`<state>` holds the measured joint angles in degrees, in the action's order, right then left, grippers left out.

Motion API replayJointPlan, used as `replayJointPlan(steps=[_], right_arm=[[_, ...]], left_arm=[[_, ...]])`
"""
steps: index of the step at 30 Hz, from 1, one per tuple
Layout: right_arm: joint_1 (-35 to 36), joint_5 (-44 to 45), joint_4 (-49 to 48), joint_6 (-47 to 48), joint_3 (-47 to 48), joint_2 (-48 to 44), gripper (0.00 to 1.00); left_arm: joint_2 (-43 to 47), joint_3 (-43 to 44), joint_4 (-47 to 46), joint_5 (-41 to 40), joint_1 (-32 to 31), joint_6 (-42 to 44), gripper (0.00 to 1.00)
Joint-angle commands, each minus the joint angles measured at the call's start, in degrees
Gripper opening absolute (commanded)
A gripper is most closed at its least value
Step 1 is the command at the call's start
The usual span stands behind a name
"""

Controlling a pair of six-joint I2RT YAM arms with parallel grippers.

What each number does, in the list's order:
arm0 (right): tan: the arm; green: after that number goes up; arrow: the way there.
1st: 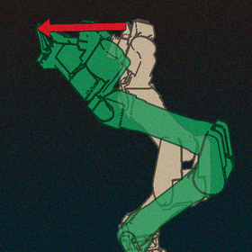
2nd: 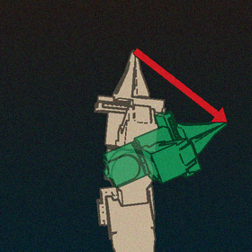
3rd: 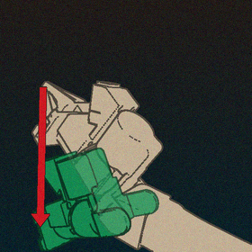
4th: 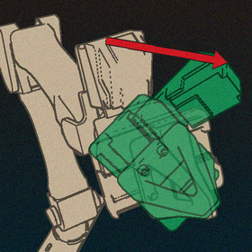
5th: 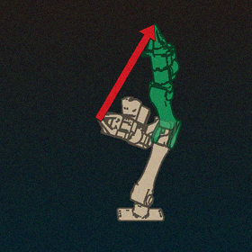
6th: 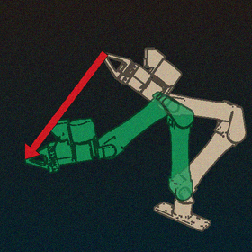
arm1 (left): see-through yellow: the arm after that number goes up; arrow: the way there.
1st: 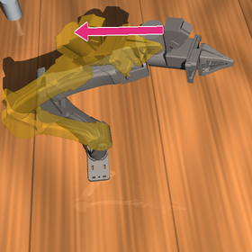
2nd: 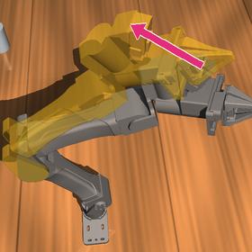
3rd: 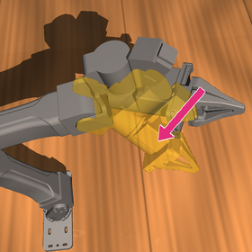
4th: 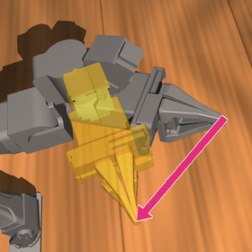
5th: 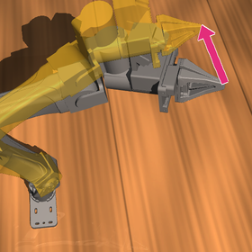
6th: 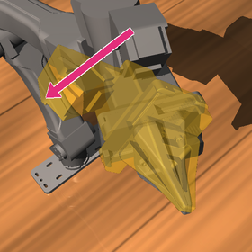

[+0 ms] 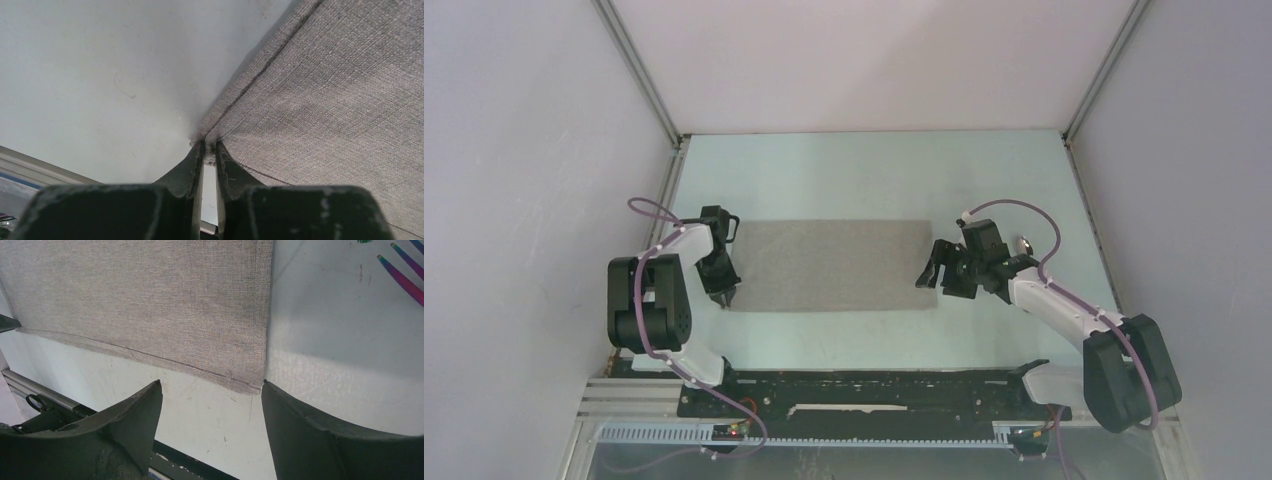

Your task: Fold the napkin into a case and place the utensils inside

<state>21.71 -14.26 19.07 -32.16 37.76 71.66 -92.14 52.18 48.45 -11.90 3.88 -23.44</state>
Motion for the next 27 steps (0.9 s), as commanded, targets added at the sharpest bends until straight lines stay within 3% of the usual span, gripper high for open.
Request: replayJointPlan(steps=[1,8,21,27], right_arm=[[-0.22,0.06,-1.59,0.96,-0.06,-1.50,0.80],[0.26,0.44,-2.20,0.70,-0.56,-0.70,0.80],[0.85,-1.39,-3.31,-0.20,-1.02,1.12,0.81],[1.38,-7.51,-5.86,-4.51,-1.10,4.89,0.89]], left_arm=[[2.75,-0.11,-0.20,-2.11,-0.18,-0.16,0.13],[3.71,0.11,1.22,-4.83,-0.20,-0.86,0.03],[1.13,0.30,1.00,-8.02,0.12,-1.02,0.00],[-1.35,0.39,0.77,-8.63,0.70,-0.97,0.00]])
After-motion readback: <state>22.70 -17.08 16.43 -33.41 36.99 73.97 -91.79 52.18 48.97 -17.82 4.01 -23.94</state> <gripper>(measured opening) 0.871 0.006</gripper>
